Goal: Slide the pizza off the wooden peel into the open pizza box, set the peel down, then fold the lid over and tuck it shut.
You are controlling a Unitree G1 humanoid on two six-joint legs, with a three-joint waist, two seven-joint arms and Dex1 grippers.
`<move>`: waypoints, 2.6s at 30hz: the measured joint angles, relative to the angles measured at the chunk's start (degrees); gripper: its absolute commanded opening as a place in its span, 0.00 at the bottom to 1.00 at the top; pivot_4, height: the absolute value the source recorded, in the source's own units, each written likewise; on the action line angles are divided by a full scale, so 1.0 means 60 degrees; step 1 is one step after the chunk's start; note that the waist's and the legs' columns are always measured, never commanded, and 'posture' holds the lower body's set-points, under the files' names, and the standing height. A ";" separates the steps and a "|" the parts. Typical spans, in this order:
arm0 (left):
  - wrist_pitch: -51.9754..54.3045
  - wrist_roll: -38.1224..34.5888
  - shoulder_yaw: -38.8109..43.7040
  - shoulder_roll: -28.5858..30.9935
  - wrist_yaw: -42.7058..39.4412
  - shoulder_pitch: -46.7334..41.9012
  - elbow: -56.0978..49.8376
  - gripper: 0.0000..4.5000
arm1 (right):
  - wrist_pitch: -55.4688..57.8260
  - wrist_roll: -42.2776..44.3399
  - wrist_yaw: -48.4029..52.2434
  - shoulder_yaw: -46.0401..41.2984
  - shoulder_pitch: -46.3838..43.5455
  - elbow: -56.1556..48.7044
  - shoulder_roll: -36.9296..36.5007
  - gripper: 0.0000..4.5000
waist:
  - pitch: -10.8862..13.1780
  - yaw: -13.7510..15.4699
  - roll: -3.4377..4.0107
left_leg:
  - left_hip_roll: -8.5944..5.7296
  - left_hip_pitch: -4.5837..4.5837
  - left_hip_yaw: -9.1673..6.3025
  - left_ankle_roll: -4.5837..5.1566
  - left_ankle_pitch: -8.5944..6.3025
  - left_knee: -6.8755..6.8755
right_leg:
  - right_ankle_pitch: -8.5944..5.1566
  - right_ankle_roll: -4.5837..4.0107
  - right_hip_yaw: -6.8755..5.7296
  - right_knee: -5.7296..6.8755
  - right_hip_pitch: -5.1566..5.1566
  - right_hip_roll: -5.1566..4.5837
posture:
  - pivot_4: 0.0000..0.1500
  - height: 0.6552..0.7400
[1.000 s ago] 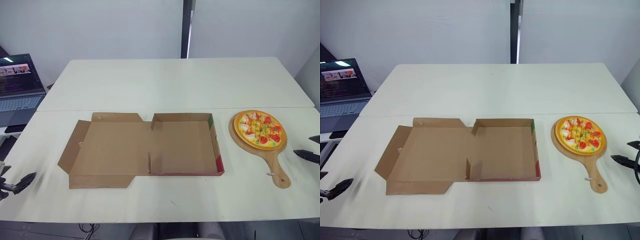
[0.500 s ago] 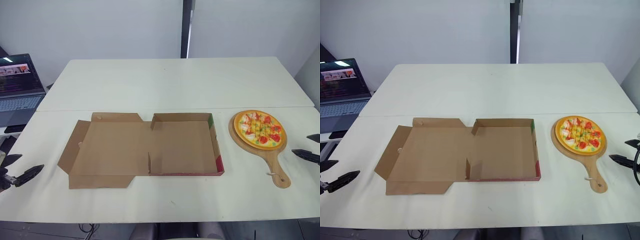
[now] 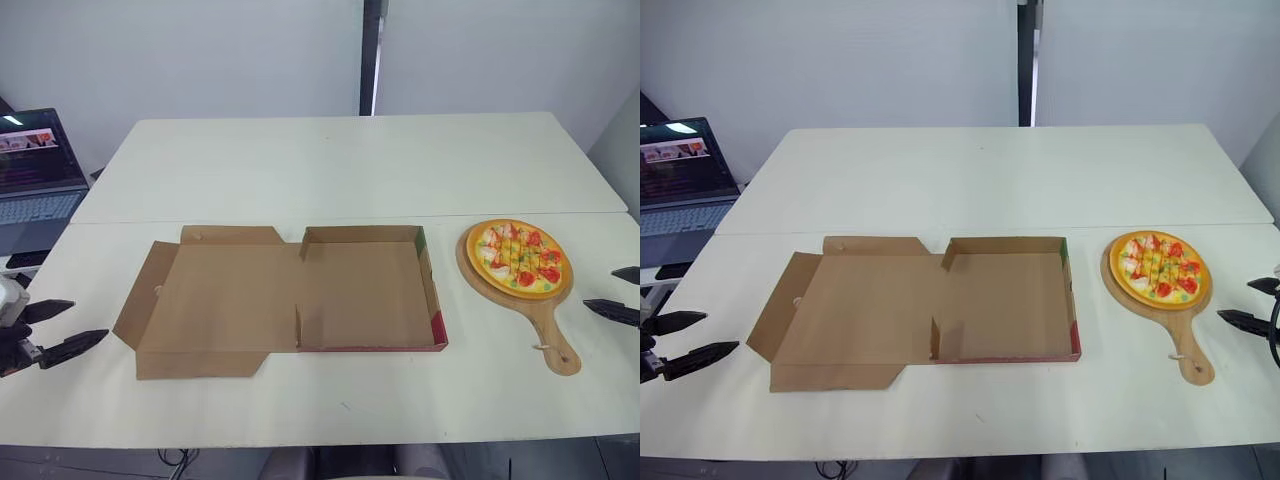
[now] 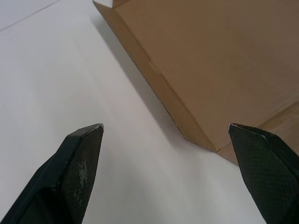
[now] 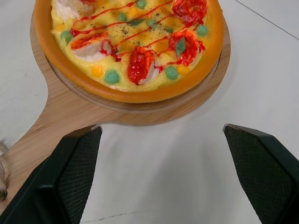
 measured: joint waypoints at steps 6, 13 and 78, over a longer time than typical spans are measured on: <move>-0.0295 -0.0031 -0.0008 -0.0016 -0.0412 0.0294 -0.0200 0.98 | -0.0072 0.0018 -0.0224 -0.0123 0.0200 -0.0002 0.0058 1.00 | 0.0006 0.0009 -0.0010 | 0.0002 -0.0003 0.0003 0.0003 -0.0002 0.0001 | 0.0001 0.0000 0.0002 -0.0001 0.0000 -0.0001 | 1.00 1.00; 0.0660 -0.0971 -0.1368 -0.0353 -0.0364 -0.0843 -0.3580 0.98 | 0.0567 0.0501 -0.0540 -0.0826 0.0899 -0.1671 0.0369 1.00 | 0.0015 0.0122 -0.0018 | 0.0004 -0.0010 -0.0006 0.0002 -0.0001 0.0010 | 0.0008 0.0011 -0.0001 -0.0002 0.0009 -0.0003 | 1.00 1.00; 0.4441 -0.3842 -0.4939 -0.1647 0.0254 -0.6915 -0.7087 1.00 | 0.7067 0.1042 -0.5738 -0.0674 0.1657 -0.7039 0.2946 0.35 | 0.0027 0.0043 -0.0135 | -0.0001 -0.0010 0.0012 -0.0026 0.0014 0.0028 | 0.0017 0.0025 0.0023 -0.0007 0.0007 0.0007 | 1.00 1.00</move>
